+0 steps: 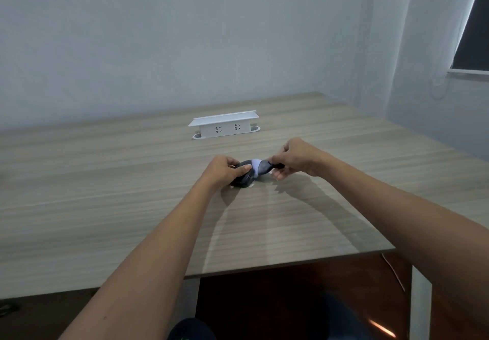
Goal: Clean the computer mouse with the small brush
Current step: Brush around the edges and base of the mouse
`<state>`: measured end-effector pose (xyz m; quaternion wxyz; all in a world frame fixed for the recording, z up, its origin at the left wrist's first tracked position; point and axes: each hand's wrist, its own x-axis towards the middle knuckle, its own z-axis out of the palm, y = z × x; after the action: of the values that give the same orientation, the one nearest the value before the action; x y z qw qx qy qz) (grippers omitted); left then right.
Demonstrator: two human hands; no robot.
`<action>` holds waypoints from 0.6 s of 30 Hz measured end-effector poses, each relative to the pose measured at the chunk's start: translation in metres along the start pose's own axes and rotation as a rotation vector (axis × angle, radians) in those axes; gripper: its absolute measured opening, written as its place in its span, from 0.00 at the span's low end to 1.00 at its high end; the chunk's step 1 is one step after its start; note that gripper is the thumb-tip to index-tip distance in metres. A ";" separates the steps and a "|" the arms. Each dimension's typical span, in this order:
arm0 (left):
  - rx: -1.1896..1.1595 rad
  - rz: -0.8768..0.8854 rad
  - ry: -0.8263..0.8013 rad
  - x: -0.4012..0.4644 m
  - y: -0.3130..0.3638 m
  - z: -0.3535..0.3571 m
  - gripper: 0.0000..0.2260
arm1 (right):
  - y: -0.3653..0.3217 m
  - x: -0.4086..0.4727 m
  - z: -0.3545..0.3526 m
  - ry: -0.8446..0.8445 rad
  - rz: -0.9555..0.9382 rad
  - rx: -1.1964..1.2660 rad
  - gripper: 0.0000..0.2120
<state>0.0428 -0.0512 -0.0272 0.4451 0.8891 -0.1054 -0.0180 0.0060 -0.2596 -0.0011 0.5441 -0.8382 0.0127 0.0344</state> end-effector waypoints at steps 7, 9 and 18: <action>-0.018 0.000 -0.016 0.000 0.001 -0.002 0.17 | -0.005 -0.001 -0.003 -0.039 0.049 -0.004 0.10; -0.021 0.000 -0.015 0.000 0.001 -0.001 0.16 | -0.005 -0.001 -0.001 0.059 0.025 -0.018 0.10; -0.006 -0.002 -0.018 0.001 0.003 -0.002 0.17 | -0.022 -0.014 0.010 -0.113 0.103 -0.053 0.11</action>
<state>0.0437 -0.0510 -0.0236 0.4468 0.8876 -0.1083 -0.0268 -0.0072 -0.2416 0.0164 0.5190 -0.8473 0.0239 0.1100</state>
